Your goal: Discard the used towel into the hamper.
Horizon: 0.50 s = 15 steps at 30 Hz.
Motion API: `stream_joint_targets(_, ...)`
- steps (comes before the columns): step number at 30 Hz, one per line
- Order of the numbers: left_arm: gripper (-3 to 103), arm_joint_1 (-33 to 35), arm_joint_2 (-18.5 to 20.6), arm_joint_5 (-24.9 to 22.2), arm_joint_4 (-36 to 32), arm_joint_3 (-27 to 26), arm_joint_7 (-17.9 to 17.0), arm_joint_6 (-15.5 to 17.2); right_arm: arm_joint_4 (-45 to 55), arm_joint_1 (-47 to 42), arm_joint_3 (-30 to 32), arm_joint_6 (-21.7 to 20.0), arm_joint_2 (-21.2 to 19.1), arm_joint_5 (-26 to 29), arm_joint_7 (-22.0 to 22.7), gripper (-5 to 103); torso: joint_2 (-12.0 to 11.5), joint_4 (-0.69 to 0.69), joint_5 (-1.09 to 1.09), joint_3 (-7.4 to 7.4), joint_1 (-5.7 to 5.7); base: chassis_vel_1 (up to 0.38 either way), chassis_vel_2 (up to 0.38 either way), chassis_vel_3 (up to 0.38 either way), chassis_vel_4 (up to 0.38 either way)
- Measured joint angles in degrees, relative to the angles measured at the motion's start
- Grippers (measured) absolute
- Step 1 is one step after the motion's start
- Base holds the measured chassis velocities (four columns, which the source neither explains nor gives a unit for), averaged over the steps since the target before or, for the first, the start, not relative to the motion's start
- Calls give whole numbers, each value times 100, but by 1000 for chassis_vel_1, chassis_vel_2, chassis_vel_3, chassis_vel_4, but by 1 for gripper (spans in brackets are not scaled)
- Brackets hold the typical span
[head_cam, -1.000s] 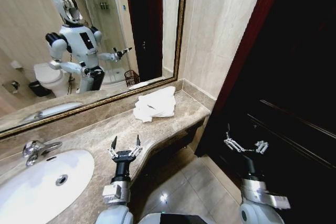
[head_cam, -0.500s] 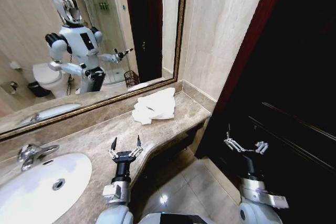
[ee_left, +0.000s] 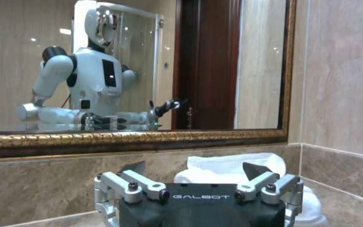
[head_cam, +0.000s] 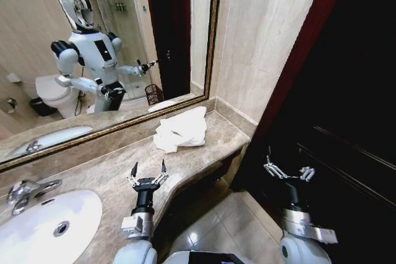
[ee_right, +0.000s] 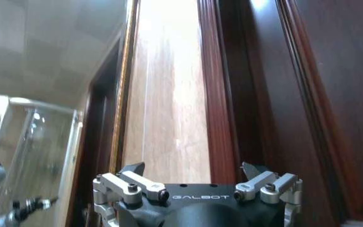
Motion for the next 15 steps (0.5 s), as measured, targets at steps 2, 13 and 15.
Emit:
stream_joint_targets(2,100,-20,0,3,9,-19,5,35,-1,36,-26,16,-12,0,14,100,-1,1,0,1,3,-89,78,90,-47)
stream_joint_targets(13,100,-326,0,-336,-4,81,24,705,-234,48,-37,188,-75,-189,50,100,2,0,0,-1,-3,-15,10,9,-12)
stream_joint_targets(15,100,-402,0,-607,0,82,85,878,-265,25,-25,209,-87,-197,48,100,2,0,-1,-1,-3,0,0,0,0)
